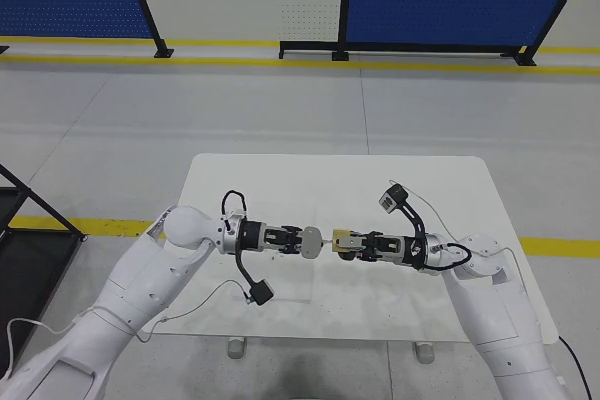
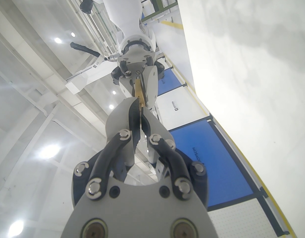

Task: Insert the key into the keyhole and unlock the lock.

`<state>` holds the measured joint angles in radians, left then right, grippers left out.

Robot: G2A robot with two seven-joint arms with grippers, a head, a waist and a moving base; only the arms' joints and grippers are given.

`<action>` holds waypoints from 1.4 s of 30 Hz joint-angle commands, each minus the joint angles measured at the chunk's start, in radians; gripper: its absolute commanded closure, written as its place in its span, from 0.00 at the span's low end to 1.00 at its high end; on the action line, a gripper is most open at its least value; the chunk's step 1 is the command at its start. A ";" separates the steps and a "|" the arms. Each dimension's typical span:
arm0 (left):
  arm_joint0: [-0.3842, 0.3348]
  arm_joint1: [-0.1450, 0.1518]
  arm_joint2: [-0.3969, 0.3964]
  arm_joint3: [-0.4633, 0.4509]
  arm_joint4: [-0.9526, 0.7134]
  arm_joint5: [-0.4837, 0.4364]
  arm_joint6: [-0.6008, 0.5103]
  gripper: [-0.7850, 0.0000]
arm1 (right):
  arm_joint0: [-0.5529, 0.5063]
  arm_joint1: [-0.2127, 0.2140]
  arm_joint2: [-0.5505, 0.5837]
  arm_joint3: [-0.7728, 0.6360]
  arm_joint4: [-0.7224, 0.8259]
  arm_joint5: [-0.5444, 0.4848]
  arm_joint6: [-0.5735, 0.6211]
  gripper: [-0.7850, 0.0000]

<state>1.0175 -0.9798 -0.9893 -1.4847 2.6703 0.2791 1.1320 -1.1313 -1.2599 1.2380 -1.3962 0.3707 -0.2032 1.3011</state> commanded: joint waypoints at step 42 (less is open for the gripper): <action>-0.055 -0.025 0.065 0.057 -0.021 -0.003 -0.018 0.00 | 0.000 0.000 0.000 0.000 0.000 0.000 0.000 1.00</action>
<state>0.9622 -1.0053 -0.9235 -1.4279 2.6494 0.2767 1.1138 -1.1313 -1.2600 1.2380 -1.3961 0.3707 -0.2032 1.3011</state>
